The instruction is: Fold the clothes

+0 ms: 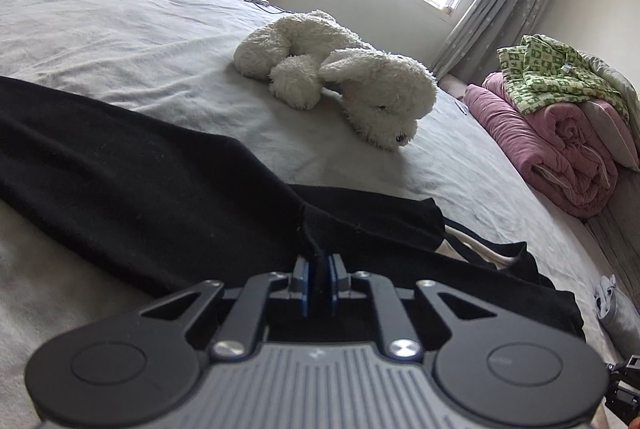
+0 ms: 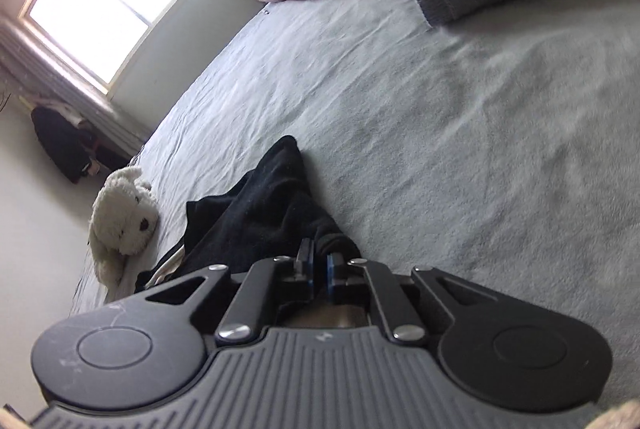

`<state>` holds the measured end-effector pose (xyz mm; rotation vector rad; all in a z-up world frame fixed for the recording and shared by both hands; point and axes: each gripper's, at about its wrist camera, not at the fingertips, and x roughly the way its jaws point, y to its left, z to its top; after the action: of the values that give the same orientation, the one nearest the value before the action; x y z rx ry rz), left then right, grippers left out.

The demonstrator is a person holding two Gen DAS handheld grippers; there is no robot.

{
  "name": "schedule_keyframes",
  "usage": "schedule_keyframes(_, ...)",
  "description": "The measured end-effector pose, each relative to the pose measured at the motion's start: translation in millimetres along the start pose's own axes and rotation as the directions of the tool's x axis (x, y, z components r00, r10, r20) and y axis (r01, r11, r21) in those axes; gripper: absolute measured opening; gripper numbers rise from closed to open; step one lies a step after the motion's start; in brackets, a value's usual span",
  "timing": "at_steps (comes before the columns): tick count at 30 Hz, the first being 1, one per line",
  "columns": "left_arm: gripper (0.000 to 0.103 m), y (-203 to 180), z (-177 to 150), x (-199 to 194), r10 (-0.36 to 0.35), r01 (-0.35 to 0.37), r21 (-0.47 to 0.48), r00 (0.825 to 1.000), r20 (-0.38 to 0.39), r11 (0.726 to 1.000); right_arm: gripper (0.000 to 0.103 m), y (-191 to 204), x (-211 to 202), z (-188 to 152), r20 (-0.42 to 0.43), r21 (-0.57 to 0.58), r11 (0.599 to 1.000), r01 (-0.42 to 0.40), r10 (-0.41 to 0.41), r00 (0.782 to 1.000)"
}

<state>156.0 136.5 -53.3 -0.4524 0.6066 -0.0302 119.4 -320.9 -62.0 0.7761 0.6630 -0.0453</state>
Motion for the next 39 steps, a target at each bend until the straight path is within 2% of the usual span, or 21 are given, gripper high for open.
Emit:
schedule_keyframes(1, 0.010, 0.4, 1.4, -0.1, -0.002, 0.002, -0.002, 1.000, -0.001, 1.000, 0.016, 1.0, -5.0, 1.0, -0.018, -0.015, 1.000, -0.009, 0.008, 1.000)
schedule_keyframes(4, 0.011, 1.5, 5.6, -0.3, -0.009, 0.009, -0.007, 1.000, -0.004, 1.000, 0.026, 7.5, -11.6, 14.1, -0.062, -0.040, 0.999, -0.034, 0.031, 0.998)
schedule_keyframes(5, 0.011, 1.9, 7.1, -0.4, -0.011, 0.011, -0.008, 1.000, -0.005, 1.000, 0.035, 9.0, -15.6, 17.5, -0.075, -0.045, 0.998, -0.046, 0.043, 0.996)
schedule_keyframes(7, 0.011, 2.7, 9.9, -0.6, -0.016, 0.016, -0.012, 1.000, -0.007, 1.000, 0.039, 14.5, -20.3, 24.8, -0.077, -0.077, 0.995, -0.065, 0.059, 0.995)
schedule_keyframes(10, 0.011, 3.8, 14.1, -0.9, -0.023, 0.022, -0.017, 1.000, -0.010, 1.000, 0.040, 21.9, -20.8, 36.0, -0.092, -0.110, 0.990, -0.088, 0.078, 0.993)
schedule_keyframes(14, 0.012, 7.3, 19.1, 2.3, -0.028, 0.027, -0.031, 0.999, -0.016, 0.999, 0.040, 24.8, -0.5, 51.0, -0.055, -0.150, 0.987, -0.061, 0.053, 0.997)
schedule_keyframes(18, 0.011, 12.8, 21.4, 9.4, -0.041, 0.039, -0.058, 0.999, -0.025, 0.998, 0.040, 17.0, 36.8, 59.9, -0.054, -0.133, 0.990, -0.038, 0.031, 0.998)
schedule_keyframes(22, 0.010, 7.5, 22.5, 13.9, -0.051, 0.050, -0.030, 0.998, -0.021, 0.998, 0.040, 9.5, 65.6, 66.3, -0.040, -0.093, 0.994, -0.060, 0.056, 0.998)
schedule_keyframes(23, 0.006, 5.4, 22.8, 14.8, -0.053, 0.053, -0.019, 0.998, -0.018, 0.998, 0.039, 9.9, 69.8, 67.4, -0.032, -0.097, 0.993, -0.070, 0.067, 0.997)
schedule_keyframes(25, 0.004, 1.5, 22.1, 15.0, -0.058, 0.058, 0.005, 0.998, 0.001, 0.998, 0.024, 13.4, 75.8, 68.3, -0.034, -0.124, 0.987, -0.099, 0.095, 0.995)
schedule_keyframes(26, 0.003, -0.4, 21.5, 14.4, -0.059, 0.059, 0.020, 0.998, 0.016, 0.998, 0.009, 17.8, 75.0, 67.1, -0.016, -0.165, 0.982, -0.096, 0.095, 0.995)
schedule_keyframes(30, 0.003, -3.8, 19.6, 8.9, -0.028, 0.024, 0.037, 0.995, 0.098, 0.999, 0.007, 32.2, 73.1, 62.9, 0.058, -0.301, 0.952, -0.052, 0.072, 0.996)
schedule_keyframes(32, 0.003, -4.0, 17.5, 15.1, -0.004, 0.000, 0.052, 0.998, 0.070, 0.999, 0.007, 37.1, 73.8, 61.4, 0.092, -0.350, 0.937, -0.016, 0.052, 0.994)
schedule_keyframes(34, 0.004, -3.1, 12.9, 23.0, 0.022, -0.024, 0.072, 0.999, 0.032, 0.997, 0.007, 40.9, 84.5, 56.9, 0.076, -0.396, 0.918, 0.027, 0.003, 0.997)
schedule_keyframes(36, 0.005, 0.3, 14.7, 21.6, 0.016, -0.017, 0.049, 1.000, 0.018, 0.999, 0.010, 41.4, 92.3, 51.9, 0.066, -0.420, 0.906, 0.050, -0.024, 0.998)
schedule_keyframes(39, 0.011, 3.8, 18.2, 17.2, 0.010, -0.010, 0.022, 1.000, -0.001, 1.000, 0.022, 43.2, 85.3, 53.9, 0.067, -0.416, 0.907, 0.059, -0.034, 0.997)
